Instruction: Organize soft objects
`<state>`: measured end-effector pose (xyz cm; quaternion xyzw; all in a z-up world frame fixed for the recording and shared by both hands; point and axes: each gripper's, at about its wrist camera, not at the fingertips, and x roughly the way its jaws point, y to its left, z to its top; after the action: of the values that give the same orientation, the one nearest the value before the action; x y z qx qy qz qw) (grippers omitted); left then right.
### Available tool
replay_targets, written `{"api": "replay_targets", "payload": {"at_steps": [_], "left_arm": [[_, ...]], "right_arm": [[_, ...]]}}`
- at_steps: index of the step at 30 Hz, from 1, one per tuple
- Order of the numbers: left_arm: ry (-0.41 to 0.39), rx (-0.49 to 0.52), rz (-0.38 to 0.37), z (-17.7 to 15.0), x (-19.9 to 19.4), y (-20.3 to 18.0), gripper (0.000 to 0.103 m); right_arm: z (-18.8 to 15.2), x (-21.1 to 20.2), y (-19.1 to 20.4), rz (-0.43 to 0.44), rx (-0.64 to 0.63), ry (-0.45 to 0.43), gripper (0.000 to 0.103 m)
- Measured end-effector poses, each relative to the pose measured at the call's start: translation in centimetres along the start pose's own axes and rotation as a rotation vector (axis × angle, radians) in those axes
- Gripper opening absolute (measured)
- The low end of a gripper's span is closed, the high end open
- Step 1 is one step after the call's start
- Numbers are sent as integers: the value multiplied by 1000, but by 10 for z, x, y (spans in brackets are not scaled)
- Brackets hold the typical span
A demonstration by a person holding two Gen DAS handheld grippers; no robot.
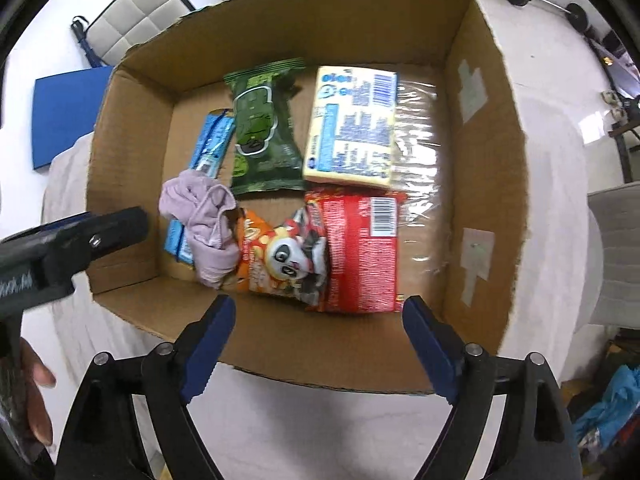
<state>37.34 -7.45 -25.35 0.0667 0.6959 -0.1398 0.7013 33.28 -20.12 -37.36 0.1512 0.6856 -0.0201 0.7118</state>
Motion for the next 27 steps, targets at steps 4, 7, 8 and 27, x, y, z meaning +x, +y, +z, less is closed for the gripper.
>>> {"api": "replay_targets", "payload": {"at_steps": [4, 7, 8, 27], "left_arm": [[-55, -12, 25, -13, -5, 0, 101], [-73, -26, 27, -18, -6, 2, 102], [-72, -30, 25, -19, -5, 2, 102], [-192, -48, 60, -59, -54, -3, 102]], "right_arm": [[-1, -5, -3, -72, 23, -28, 103], [0, -6, -4, -115, 27, -47, 103], [0, -7, -4, -122, 28, -50, 103], [-27, -48, 3, -142, 13, -137, 103]]}}
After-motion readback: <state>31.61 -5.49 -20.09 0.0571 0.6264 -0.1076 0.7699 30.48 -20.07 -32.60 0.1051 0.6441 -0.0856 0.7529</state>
